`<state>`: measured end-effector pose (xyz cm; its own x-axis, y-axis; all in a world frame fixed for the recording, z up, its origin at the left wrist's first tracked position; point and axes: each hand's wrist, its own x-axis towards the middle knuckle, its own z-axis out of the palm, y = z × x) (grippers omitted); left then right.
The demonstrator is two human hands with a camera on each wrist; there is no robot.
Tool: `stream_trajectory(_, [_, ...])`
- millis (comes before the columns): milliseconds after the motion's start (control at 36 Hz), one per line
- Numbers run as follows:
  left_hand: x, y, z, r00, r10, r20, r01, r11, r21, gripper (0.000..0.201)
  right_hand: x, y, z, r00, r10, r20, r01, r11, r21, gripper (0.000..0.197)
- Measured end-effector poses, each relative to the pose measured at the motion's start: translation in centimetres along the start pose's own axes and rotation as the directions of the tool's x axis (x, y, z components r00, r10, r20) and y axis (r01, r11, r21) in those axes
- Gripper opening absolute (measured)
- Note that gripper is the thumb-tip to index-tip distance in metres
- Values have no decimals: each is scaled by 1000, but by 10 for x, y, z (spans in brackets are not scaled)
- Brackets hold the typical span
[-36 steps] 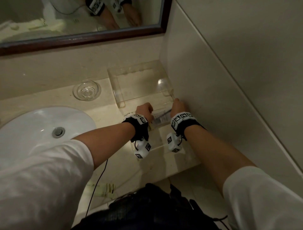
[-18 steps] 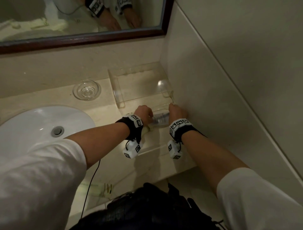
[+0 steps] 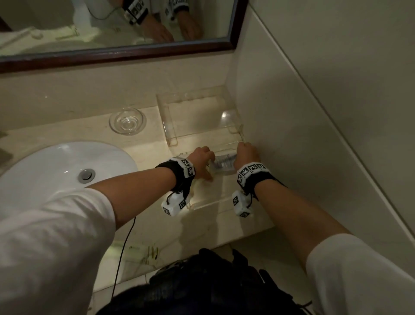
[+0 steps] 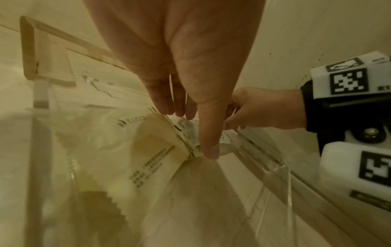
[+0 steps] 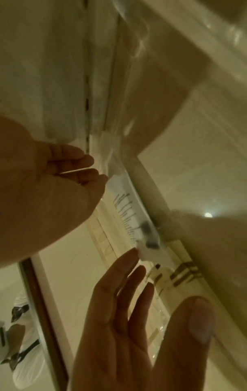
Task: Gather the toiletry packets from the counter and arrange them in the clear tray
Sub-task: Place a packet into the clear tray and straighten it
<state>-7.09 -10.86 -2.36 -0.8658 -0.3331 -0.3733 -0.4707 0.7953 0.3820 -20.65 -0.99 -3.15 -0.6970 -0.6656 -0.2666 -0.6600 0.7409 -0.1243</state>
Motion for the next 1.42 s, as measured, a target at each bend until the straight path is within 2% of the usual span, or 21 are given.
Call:
stream_trajectory(83, [-1, -1, 2, 1000, 24, 8, -25, 998, 55, 75, -4, 0, -3, 998, 41, 40, -44, 996, 77, 41])
stream_trajectory(167, [-4, -2, 3, 999, 46, 17, -47, 991, 127, 79, -9, 1, -5, 993, 35, 109, -40, 998, 47, 45])
stream_trajectory(250, [-5, -2, 2, 997, 80, 20, -82, 972, 219, 84, -12, 3, -1, 985, 19, 171, -20, 1000, 10, 62])
stream_trajectory(417, [-10, -1, 2, 994, 106, 41, -113, 935, 335, 88, -13, 5, 8, 985, -22, 173, 30, 999, -43, 83])
stream_trajectory(528, [-14, 0, 0, 993, 97, 62, -113, 927, 358, 88, -14, 5, 12, 993, -49, 109, 53, 998, -37, 71])
stream_trajectory(750, [-18, 0, 1, 993, 88, 77, -110, 922, 371, 84, -9, 3, 11, 995, -59, 75, 62, 997, -44, 58])
stream_trajectory(1000, [-15, -3, 0, 995, 78, 59, -94, 931, 353, 78, -6, 1, 14, 997, -58, 49, 55, 997, 61, 43])
stream_trajectory(1167, [-11, -6, 1, 996, 79, 52, -92, 933, 347, 79, -4, 0, 16, 999, -42, 27, 40, 996, 77, 48])
stream_trajectory(1305, [-10, -3, 5, 996, 76, 51, -89, 930, 356, 89, -4, 1, 16, 998, -47, 43, 44, 997, 64, 54])
stream_trajectory(1417, [-10, 1, 8, 996, 86, 21, -88, 930, 356, 82, -4, 2, 14, 997, -45, 60, 42, 997, 60, 49])
